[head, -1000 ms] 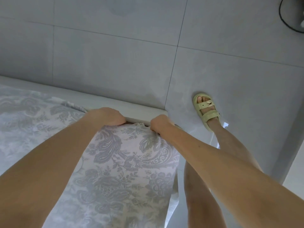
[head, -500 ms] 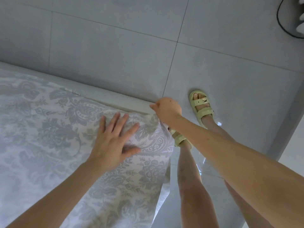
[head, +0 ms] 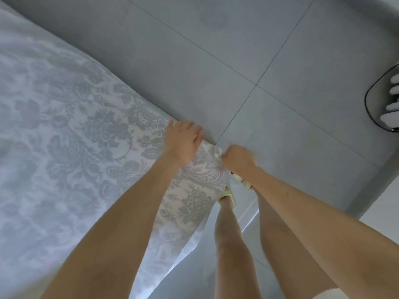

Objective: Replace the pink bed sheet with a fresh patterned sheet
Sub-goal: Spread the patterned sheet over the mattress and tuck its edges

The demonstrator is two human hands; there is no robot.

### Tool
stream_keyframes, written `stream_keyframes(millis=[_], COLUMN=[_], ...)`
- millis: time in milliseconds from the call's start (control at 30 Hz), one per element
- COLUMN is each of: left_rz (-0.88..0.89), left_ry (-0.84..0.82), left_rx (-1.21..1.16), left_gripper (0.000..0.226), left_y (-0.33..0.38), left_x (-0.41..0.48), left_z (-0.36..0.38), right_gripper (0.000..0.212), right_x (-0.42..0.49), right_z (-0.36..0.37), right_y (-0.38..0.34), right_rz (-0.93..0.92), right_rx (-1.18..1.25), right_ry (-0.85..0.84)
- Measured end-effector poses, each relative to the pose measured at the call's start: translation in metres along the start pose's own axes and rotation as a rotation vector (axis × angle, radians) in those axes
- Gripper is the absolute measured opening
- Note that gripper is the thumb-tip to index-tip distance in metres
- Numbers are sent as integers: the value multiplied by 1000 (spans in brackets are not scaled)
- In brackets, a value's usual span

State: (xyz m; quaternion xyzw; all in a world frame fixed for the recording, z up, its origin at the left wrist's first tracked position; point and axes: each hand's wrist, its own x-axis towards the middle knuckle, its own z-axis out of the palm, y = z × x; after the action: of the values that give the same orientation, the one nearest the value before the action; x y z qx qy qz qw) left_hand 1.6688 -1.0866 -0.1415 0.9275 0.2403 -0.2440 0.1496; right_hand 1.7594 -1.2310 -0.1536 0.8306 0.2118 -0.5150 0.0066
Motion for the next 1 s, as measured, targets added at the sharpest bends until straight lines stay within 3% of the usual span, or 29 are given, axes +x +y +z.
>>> stream_keyframes(millis=[67,167,333,533,767,867,1000], left_rz=[-109,-334,-753,-1185,-1827,-1978,-2108], left_ry=[168,181,198,318,622,708,770], left_rx=[-107,-129,-328,-563,-831,-888,-951], left_gripper=[40,33,35,31,27,26,17], left_y=[-18,-47,-65,-34,39,66,92], left_x=[-33,-96,-230,-411,-667,-751,-856], left_z=[-26,-56,-82,-71,-16,23,88], right_gripper=[22,19,25,25,26,38,26], right_x=[-17,-60,-143,-252,-449,-524,-599], right_z=[-23,-53,-69,-27,110,183,298], right_y=[-13,-49,-117,-175,-252,-262,-259], right_rz=[-108,-347,-683,-1003,-1459,-1570,-1652], right_rx=[-120,-290,-440,-654,-946,-997,-1062], right_ry=[114,182,107,-50,-248,-292,-304])
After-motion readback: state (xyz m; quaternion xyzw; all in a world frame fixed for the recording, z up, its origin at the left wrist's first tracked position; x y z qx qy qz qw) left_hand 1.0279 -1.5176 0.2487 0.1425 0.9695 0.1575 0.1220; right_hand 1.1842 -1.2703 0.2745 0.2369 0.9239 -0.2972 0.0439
